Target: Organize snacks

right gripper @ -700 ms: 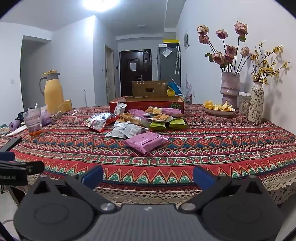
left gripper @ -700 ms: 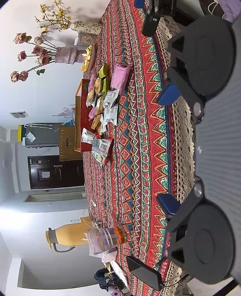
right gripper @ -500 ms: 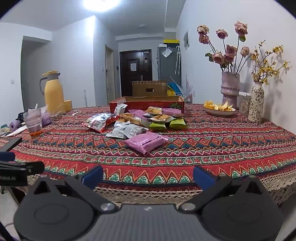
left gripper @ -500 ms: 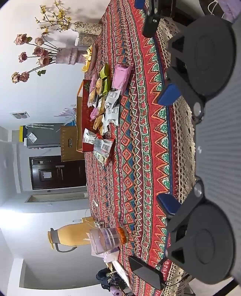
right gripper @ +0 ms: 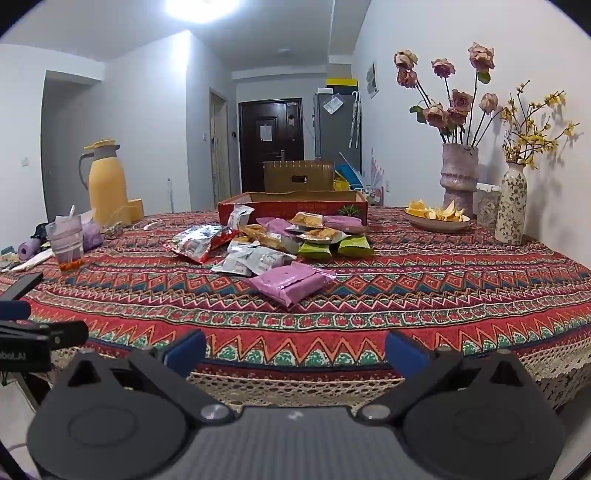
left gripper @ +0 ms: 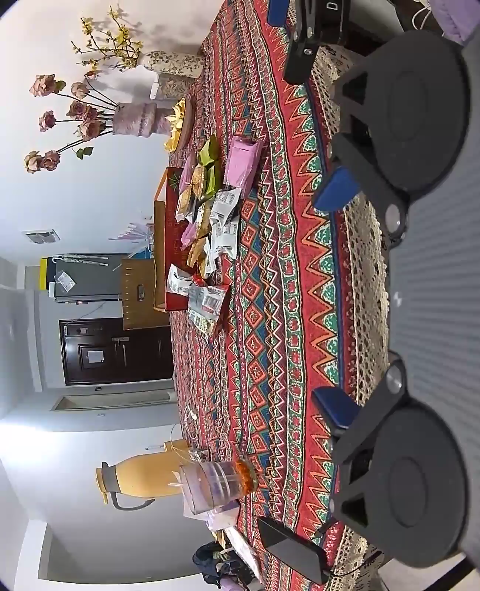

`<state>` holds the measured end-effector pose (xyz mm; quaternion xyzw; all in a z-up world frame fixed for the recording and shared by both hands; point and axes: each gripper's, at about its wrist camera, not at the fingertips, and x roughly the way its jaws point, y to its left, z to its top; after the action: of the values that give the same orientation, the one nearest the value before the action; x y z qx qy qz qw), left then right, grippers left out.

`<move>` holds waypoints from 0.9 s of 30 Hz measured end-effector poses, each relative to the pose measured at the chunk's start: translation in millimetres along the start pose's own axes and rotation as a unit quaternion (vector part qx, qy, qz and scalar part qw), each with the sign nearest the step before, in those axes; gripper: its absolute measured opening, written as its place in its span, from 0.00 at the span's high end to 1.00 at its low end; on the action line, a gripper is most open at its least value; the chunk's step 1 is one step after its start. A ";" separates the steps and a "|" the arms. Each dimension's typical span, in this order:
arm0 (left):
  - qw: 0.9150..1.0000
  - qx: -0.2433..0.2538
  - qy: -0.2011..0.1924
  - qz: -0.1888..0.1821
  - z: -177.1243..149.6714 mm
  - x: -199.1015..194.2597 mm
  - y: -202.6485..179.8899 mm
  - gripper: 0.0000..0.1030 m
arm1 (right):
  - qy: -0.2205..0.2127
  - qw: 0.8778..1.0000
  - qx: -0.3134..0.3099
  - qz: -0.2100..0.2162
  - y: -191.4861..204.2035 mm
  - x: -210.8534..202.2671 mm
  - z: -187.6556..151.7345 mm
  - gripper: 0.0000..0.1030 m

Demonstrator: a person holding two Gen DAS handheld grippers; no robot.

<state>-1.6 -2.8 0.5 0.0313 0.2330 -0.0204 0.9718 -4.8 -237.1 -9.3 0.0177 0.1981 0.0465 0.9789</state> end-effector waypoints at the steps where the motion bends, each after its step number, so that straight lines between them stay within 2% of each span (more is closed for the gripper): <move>1: 1.000 0.000 0.000 -0.001 -0.2 -0.3 -0.2 0.00 | 0.000 1.000 0.000 0.000 0.0 -0.1 -0.1 0.00; 27: 1.000 0.004 -0.009 -0.004 1.4 -4.6 1.6 0.00 | -0.004 1.000 -0.003 -0.006 -3.4 -0.5 1.4 0.00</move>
<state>-5.0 -1.2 4.0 0.0342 0.2238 -0.0251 0.9737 -4.4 -240.5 -8.0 0.0136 0.1943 0.0412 0.9800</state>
